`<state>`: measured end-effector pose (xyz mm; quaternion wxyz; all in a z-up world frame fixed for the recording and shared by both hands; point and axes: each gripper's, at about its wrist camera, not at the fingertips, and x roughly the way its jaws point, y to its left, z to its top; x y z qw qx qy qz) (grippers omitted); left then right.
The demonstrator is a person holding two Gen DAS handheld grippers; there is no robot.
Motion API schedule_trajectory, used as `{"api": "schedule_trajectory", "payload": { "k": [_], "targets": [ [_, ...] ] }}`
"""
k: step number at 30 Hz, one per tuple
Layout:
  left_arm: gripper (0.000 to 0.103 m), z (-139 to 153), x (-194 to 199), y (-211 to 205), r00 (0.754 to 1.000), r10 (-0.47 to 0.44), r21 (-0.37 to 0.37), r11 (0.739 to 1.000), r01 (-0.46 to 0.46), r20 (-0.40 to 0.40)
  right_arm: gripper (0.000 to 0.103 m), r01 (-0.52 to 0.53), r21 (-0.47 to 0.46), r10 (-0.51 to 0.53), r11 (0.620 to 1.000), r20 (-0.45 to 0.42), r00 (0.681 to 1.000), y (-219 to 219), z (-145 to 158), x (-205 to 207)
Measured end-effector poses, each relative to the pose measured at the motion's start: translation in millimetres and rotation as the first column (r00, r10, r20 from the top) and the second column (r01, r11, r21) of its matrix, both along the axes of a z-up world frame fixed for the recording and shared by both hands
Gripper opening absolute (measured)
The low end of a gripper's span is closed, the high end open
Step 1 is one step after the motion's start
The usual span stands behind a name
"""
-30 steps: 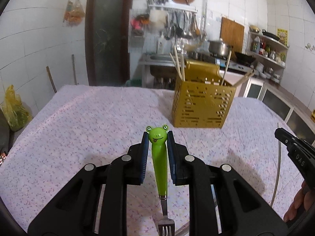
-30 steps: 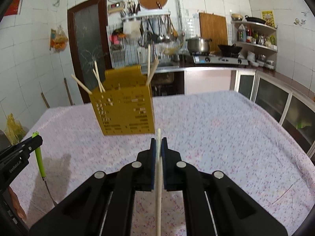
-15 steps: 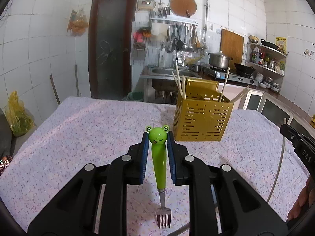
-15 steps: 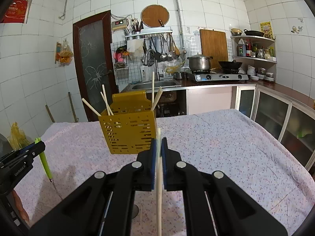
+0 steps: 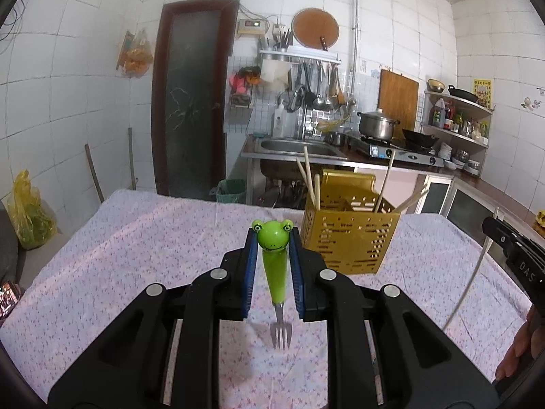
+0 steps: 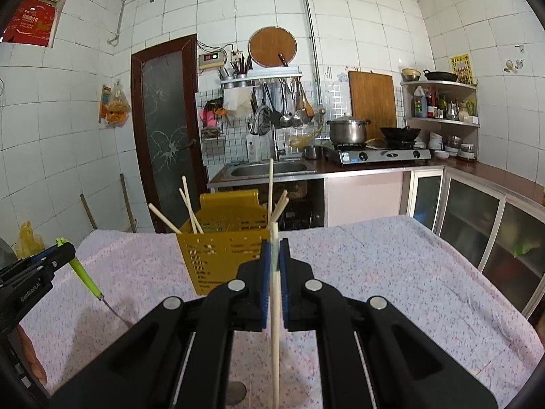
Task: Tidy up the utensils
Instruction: 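Lift the fork and chopstick with both tools and carry them above the holder, then open both tools to drop the fork and chopstick into the holder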
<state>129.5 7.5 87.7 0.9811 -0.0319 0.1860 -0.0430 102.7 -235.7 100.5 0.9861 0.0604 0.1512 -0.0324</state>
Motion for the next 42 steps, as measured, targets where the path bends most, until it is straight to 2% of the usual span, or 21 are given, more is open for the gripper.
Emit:
{"api": "schedule_trajectory", "payload": {
  "k": [6,9,14,18,23,28,31,34,37,39,40,41,42],
  "targets": [
    [0.018,22.9,14.5,-3.8,0.999,-0.019,-0.011,1.000,0.020,0.031,0.006,-0.008,-0.023,0.008,1.000,0.029,1.000,3.9,20.9,14.5],
    [0.018,42.3,25.8,-9.8,0.998,-0.033,-0.014,0.999,0.034,0.059,0.006,-0.013,-0.046,0.016,0.999,0.063,0.998,8.3,44.2,26.4],
    [0.018,87.4,53.3,-19.7,0.993,-0.063,-0.054,0.996,0.069,0.104,0.006,-0.027,-0.067,0.034,0.997,0.117,0.992,15.5,85.1,46.1],
    [0.018,120.5,80.0,-36.0,0.986,-0.080,-0.050,0.995,0.088,0.149,0.006,-0.027,-0.080,0.040,0.996,0.166,0.985,19.0,117.8,66.4],
    [0.018,139.7,119.0,-60.1,0.977,-0.092,-0.041,0.994,0.102,0.194,0.005,-0.026,-0.071,0.040,0.997,0.203,0.978,15.5,138.4,106.9],
    [0.018,116.2,166.0,-79.4,0.980,-0.093,-0.019,0.995,0.098,0.175,0.005,-0.031,-0.049,0.041,0.998,0.202,0.978,9.7,114.5,155.6],
    [0.018,81.8,196.3,-83.7,0.989,-0.098,-0.031,0.994,0.102,0.112,0.005,-0.034,-0.052,0.042,0.998,0.167,0.985,7.5,84.2,178.4],
    [0.018,48.9,214.1,-86.7,0.994,-0.103,-0.020,0.994,0.104,0.045,0.005,-0.041,-0.044,0.044,0.998,0.087,0.995,1.5,51.6,194.6],
    [0.018,29.3,219.1,-83.8,0.995,-0.095,-0.013,0.995,0.095,-0.002,0.006,-0.040,-0.046,0.042,0.998,0.035,0.998,-3.1,35.0,198.0],
    [0.018,25.4,217.8,-75.7,0.995,-0.089,-0.033,0.996,0.088,-0.034,0.007,-0.027,-0.069,0.027,0.997,-0.006,1.000,-4.8,30.6,196.0],
    [0.021,26.1,215.9,-71.1,0.996,-0.085,-0.040,0.996,0.084,-0.040,0.014,-0.019,-0.078,0.018,0.997,-0.015,1.000,-5.8,29.6,193.7],
    [0.032,28.0,213.1,-66.5,0.996,-0.080,-0.047,0.996,0.078,-0.048,0.023,-0.008,-0.085,0.005,0.996,-0.028,1.000,-7.2,30.0,190.6],
    [0.040,33.6,205.5,-59.0,0.997,-0.068,-0.053,0.996,0.065,-0.047,0.050,0.007,-0.086,-0.011,0.996,-0.045,0.999,-10.6,32.3,184.2]
  ]
}}
